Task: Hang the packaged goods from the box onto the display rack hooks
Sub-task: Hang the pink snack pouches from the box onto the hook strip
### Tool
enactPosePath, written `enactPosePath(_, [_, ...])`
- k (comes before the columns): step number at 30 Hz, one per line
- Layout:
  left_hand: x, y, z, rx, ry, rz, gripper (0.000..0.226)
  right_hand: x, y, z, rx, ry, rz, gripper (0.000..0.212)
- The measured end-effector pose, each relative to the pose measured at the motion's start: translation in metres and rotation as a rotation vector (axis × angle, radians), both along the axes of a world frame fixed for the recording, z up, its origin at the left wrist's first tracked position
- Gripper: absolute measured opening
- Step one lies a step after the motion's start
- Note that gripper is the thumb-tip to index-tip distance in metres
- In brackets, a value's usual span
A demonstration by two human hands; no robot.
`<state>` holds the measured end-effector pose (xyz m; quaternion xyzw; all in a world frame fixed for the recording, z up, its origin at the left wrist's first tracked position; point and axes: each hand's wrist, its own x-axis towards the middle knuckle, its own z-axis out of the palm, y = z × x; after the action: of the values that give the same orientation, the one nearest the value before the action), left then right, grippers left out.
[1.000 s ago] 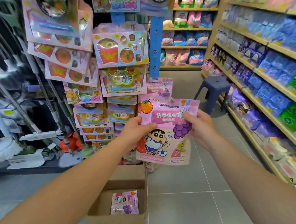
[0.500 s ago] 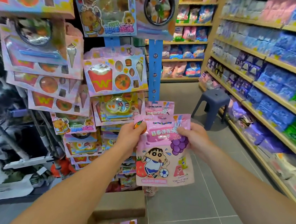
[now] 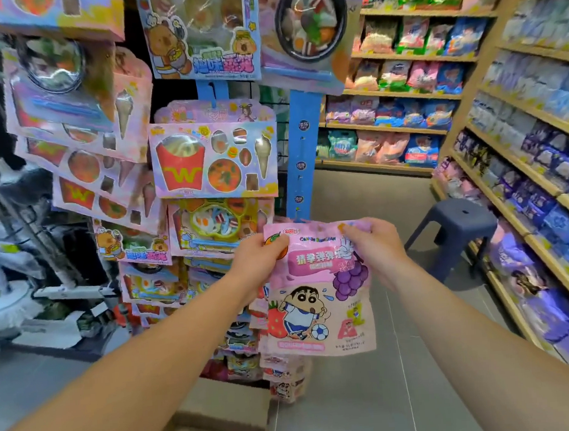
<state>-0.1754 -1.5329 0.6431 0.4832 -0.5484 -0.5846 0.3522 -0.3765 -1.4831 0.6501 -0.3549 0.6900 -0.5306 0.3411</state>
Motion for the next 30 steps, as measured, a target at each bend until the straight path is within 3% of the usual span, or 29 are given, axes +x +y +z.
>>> enactPosePath(2, [-0.003,0.000,0.000,-0.039,-0.047,0.035,0.020,-0.006,-0.011,0.001,0.002,0.038,0.009,0.012])
enactPosePath(8, [-0.002,0.006,0.001,-0.312,-0.190,0.160,0.062,-0.008,-0.038,0.006,-0.030,0.047,-0.012,0.006])
enactPosePath(12, [-0.006,0.006,-0.010,-0.481,-0.304,0.079,0.068,-0.007,-0.052,0.010,-0.042,0.048,-0.046,0.007])
enactPosePath(18, [-0.011,-0.002,-0.015,-0.464,-0.363,0.054,0.089,-0.010,-0.070,0.026,-0.078,0.062,-0.075,0.011])
enactPosePath(30, [-0.018,-0.026,-0.003,-0.533,-0.532,0.154,0.088,-0.004,-0.106,0.050,-0.087,0.383,-0.113,0.017])
